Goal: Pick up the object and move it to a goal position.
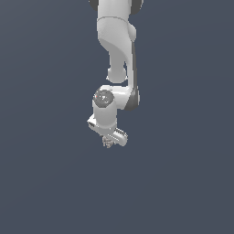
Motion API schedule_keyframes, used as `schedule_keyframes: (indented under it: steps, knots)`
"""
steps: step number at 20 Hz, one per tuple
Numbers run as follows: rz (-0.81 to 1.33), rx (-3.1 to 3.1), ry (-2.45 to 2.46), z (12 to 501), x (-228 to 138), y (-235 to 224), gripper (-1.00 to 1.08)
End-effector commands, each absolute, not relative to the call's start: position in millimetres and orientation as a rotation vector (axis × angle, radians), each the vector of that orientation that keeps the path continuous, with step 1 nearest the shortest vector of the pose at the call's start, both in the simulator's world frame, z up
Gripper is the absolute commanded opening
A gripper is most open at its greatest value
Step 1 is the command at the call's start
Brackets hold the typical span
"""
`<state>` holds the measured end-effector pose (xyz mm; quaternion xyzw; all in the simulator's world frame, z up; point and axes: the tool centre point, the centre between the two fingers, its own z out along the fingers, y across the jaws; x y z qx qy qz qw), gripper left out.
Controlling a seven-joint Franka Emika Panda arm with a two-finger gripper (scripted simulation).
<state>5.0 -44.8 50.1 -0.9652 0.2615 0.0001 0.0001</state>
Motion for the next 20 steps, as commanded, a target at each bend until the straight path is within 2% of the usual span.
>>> schedule_keyframes:
  steps: [1,14,20]
  knots:
    - [-0.001,-3.032,0.823,54.5,3.5,-48.9,-1.0]
    - [0.0,-3.031,0.823,115.9,-20.6,-103.9,-1.0]
    - [0.0,-3.031,0.823,127.2,-24.4,-114.0,-1.0]
